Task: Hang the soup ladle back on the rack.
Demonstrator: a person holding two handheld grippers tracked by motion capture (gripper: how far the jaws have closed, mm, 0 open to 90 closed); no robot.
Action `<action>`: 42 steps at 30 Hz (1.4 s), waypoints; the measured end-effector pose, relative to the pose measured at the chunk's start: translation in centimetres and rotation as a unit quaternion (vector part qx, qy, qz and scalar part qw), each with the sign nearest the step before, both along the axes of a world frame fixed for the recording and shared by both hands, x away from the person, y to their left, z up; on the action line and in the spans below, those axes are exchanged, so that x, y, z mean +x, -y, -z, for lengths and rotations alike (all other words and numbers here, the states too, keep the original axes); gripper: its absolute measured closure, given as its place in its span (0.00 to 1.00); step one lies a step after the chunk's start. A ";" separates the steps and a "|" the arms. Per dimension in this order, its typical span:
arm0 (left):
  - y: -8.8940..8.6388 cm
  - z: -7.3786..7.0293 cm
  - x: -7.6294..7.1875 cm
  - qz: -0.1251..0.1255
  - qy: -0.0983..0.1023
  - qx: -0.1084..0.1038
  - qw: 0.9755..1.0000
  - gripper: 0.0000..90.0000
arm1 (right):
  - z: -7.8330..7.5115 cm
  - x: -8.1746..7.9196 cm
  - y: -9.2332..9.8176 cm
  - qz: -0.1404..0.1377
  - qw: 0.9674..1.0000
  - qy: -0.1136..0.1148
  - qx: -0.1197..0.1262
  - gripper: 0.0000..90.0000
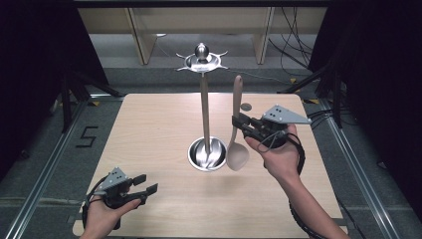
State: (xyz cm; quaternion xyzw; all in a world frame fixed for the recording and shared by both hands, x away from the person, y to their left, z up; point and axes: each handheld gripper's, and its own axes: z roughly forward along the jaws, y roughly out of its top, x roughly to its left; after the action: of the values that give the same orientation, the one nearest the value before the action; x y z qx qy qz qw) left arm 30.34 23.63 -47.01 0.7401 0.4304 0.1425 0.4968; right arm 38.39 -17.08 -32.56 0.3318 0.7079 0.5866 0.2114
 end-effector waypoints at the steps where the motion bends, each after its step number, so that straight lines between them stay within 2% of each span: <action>1: 0.0 0.0 0.0 0.001 0.000 0.002 1.000 0.44 | 0.0 0.1 0.0 0.001 1.000 0.006 0.000 0.84; 3: 0.0 0.0 0.0 0.000 0.000 0.000 1.000 0.44 | -0.1 0.1 -0.2 0.001 1.000 -0.003 0.001 0.84; 4: 0.0 0.0 0.0 0.000 0.000 0.000 1.000 0.44 | -0.2 0.3 -0.1 0.000 1.000 0.009 -0.003 0.84; 6: 0.0 0.0 0.0 0.000 0.000 0.000 1.000 0.44 | -0.2 0.3 -0.1 -0.001 1.000 0.012 -0.004 0.84; 10: 0.0 0.0 0.0 0.000 0.000 0.000 1.000 0.44 | -0.4 0.4 -0.3 -0.004 1.000 -0.003 0.003 0.84; 16: 0.0 0.0 0.0 0.001 0.000 0.000 1.000 0.44 | -0.7 0.4 -0.3 -0.003 1.000 -0.007 0.003 0.84; 18: 0.0 0.0 0.0 0.003 -0.001 0.001 1.000 0.44 | -0.9 0.6 -0.3 -0.003 1.000 0.003 0.002 0.84; 19: 0.0 0.0 0.0 0.003 -0.001 0.001 1.000 0.44 | -0.9 0.5 -0.4 -0.004 1.000 -0.004 0.005 0.84; 21: 0.0 0.0 0.0 0.001 -0.001 0.002 1.000 0.44 | -1.1 0.6 -0.4 -0.004 1.000 -0.003 0.005 0.84; 23: 0.0 0.0 0.0 0.001 0.000 0.000 1.000 0.44 | -1.2 0.8 -0.3 -0.002 1.000 0.012 -0.001 0.84; 26: 0.0 0.0 0.0 0.002 -0.001 0.002 1.000 0.44 | -1.2 0.8 -0.5 -0.002 1.000 0.005 0.005 0.84; 27: 0.0 0.0 0.0 0.002 -0.001 0.002 1.000 0.44 | -1.3 1.0 -0.4 -0.003 1.000 0.017 -0.006 0.84; 29: 0.0 0.0 0.0 0.002 -0.001 0.002 1.000 0.44 | -1.3 0.9 -0.6 -0.005 1.000 0.000 0.005 0.84; 30: 0.0 0.0 0.0 0.002 -0.001 0.002 1.000 0.44 | -1.4 1.1 -0.5 -0.006 1.000 0.010 -0.003 0.84; 31: 0.0 0.0 0.0 0.002 -0.001 0.002 1.000 0.43 | -1.4 1.1 -0.5 -0.006 1.000 0.010 -0.003 0.84; 32: 0.0 0.0 0.0 0.002 -0.001 0.002 1.000 0.44 | -1.4 1.1 -0.7 -0.012 1.000 -0.004 0.007 0.84; 38: 0.0 0.0 0.0 0.002 -0.001 0.002 1.000 0.44 | -1.6 1.4 -0.7 -0.013 1.000 0.005 0.006 0.84; 39: 0.0 0.0 0.0 0.002 -0.001 0.002 1.000 0.43 | -1.6 1.3 -0.8 -0.013 1.000 -0.005 0.010 0.84; 42: 0.0 0.0 0.0 0.002 -0.001 0.002 1.000 0.43 | -1.6 1.3 -0.8 -0.014 1.000 -0.008 0.008 0.84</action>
State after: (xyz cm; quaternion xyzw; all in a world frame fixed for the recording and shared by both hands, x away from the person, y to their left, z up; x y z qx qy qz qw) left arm 30.33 23.67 -47.00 0.7424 0.4287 0.1415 0.4950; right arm 39.73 -16.23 -30.93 0.3282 0.7095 0.5922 0.1955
